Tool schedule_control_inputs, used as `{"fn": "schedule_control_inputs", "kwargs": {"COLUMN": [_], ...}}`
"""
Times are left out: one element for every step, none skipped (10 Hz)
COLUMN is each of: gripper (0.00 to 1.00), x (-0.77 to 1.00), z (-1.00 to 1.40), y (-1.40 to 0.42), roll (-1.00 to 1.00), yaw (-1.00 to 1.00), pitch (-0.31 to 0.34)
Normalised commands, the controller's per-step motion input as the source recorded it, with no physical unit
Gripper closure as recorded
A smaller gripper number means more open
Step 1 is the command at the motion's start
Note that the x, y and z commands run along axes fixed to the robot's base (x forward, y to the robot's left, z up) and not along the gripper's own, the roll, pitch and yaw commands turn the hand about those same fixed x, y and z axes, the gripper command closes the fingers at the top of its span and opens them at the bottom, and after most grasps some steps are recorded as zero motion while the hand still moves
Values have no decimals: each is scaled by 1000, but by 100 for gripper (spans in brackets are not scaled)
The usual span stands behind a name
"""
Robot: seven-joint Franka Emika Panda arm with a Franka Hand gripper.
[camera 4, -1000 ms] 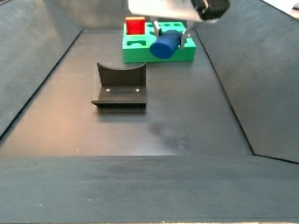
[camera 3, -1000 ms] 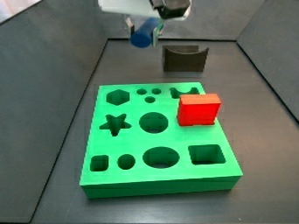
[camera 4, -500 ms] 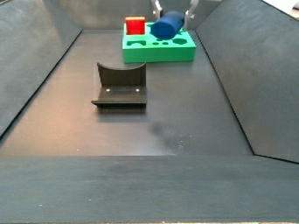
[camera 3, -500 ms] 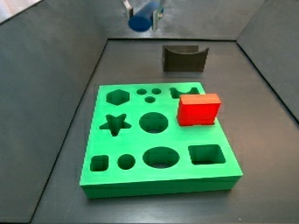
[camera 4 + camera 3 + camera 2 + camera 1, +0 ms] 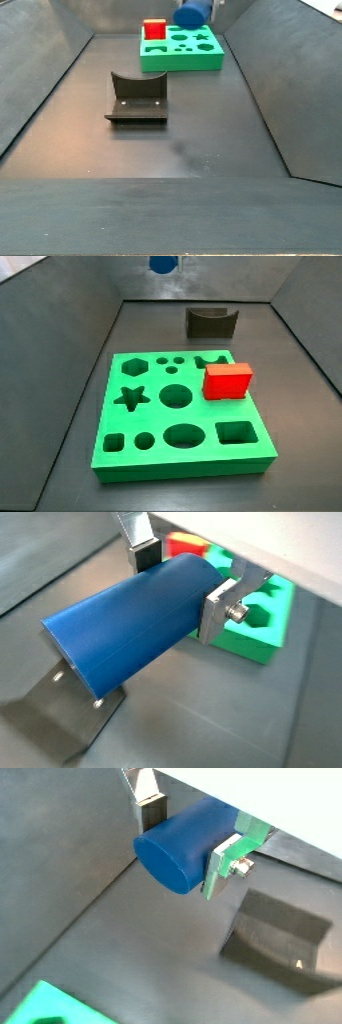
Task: Pick up the oval object. Move up. Place the oval object on the fixture. Regrasp the oval object. Move to above the board. Insert the oval object.
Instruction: Place the oval object on the fixture.
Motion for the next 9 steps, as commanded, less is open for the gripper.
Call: {"fn": "schedule_control_inputs", "kwargs": {"gripper": [100, 100, 100, 100, 100, 100, 100, 100, 100], "x": [1000, 1000, 1000, 1000, 1000, 1000, 1000, 1000, 1000], "z": [-169, -134, -123, -114, -104, -86, -74, -55, -45], "y": [375, 323, 296, 251, 232, 195, 170, 128, 113], "roll": [-264, -184, -135, -109, -96, -70, -55, -37, -29], "yaw": [631, 423, 273, 135, 96, 49, 24, -2, -9], "pitch": [-34, 5, 26, 42, 48, 65, 80, 98, 106]}}
